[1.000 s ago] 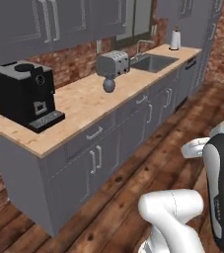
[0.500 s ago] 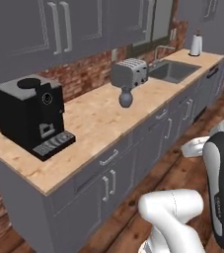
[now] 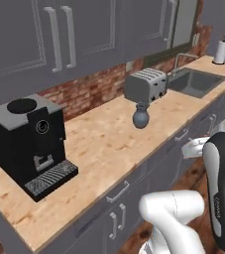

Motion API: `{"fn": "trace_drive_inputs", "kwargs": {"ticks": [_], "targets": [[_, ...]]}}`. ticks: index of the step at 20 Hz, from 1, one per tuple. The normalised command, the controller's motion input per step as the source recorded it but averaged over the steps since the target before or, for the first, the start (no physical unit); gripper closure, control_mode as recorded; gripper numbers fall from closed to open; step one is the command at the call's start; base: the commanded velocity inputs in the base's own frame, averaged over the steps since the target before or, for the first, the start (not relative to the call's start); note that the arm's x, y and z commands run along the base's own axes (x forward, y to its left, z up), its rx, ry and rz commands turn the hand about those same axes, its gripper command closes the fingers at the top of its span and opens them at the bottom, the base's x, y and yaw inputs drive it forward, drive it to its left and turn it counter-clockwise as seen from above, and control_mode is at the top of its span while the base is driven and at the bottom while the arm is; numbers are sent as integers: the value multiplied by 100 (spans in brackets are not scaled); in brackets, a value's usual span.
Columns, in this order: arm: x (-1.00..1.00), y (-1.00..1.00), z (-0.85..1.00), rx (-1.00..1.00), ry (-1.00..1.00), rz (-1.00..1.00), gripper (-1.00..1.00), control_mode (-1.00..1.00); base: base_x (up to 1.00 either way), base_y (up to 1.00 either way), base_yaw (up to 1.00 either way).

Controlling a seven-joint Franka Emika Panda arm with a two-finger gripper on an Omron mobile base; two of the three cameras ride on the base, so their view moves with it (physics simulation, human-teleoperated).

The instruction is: Move the yogurt and eggplant from the second highest shelf to the top shelf to make space. Then, place the pitcher from the counter on the cleared second highest shelf.

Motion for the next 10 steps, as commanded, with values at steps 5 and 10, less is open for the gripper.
{"fn": "trace_drive_inputs", "kwargs": {"ticks": [5, 10], "targets": [[0, 0, 0, 0, 0, 0, -100, 100, 58, -46, 34], [0, 0, 0, 0, 0, 0, -100, 100, 36, -56, 36]]}}
